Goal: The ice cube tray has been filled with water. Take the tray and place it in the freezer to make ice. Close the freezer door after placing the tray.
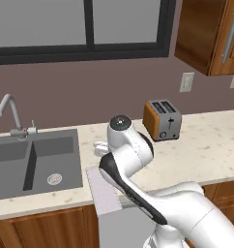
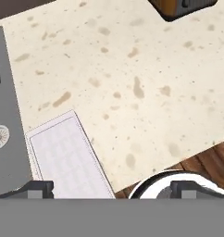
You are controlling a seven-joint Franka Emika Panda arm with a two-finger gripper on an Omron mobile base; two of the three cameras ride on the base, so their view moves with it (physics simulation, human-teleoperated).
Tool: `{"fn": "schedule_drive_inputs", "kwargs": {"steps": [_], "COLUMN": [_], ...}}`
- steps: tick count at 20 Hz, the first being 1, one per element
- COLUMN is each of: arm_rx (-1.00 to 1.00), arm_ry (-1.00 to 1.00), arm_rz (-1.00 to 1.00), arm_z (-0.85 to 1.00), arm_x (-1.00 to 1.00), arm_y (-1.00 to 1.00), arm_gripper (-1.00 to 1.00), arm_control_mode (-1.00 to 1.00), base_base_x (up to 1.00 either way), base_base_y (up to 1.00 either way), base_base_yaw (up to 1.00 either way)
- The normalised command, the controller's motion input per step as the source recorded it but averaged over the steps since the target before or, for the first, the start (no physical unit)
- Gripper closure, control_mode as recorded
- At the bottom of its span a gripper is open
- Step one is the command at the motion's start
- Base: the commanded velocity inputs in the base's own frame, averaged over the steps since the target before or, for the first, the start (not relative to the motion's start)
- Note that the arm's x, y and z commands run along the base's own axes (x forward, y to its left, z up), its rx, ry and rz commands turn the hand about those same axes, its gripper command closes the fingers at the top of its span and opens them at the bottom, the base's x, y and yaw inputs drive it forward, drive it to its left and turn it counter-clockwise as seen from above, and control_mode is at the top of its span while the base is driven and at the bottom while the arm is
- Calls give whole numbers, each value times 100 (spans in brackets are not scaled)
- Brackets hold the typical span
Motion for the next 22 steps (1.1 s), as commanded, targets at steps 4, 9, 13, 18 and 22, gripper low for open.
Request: {"fn": "schedule_drive_inputs", "kwargs": {"steps": [4,9,13,18,22], "arm_rx": [-26,-39,-43,-46,-46], "arm_ry": [-1,0,1,5,9], "arm_rz": [39,41,36,26,24], "arm_z": [35,21,22,6,0], "arm_x": [-70,-53,-46,-19,-23], "arm_y": [-17,-4,0,19,33], "arm_gripper": [-100,-100,-100,-100,-100], "arm_control_mode": [-100,-100,-100,-100,-100], "base_base_x": [0,0,0,0,0], "base_base_y": [0,0,0,0,0], "base_base_yaw": [0,0,0,0,0]}}
